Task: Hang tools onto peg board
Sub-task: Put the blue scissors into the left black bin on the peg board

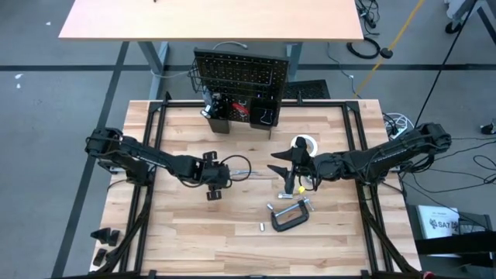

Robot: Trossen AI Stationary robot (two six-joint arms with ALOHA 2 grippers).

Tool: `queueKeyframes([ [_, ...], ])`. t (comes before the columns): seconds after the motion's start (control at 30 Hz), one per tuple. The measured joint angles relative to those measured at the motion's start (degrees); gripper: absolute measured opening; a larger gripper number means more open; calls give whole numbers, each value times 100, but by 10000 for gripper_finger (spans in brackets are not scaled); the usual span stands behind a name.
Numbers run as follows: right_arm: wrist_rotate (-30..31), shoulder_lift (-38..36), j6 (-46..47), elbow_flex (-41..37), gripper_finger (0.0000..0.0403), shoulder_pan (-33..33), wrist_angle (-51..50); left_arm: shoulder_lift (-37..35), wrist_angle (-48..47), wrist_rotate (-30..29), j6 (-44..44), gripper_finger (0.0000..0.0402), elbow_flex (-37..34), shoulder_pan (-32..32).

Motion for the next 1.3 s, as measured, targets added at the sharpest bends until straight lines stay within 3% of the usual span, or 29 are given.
queueKeyframes([
  [0.5, 2, 2, -9, 0, 185, 0, -79, -7, -325, 670, 389, 193, -3, 583],
  [1.1, 4, 2, -15, 0, 185, -7, -70, 7, 795, 1020, 341, 193, -859, 655],
  [1.3, 4, 4, -17, 0, 185, -7, -68, 391, 904, 1142, 131, 193, -942, 728],
])
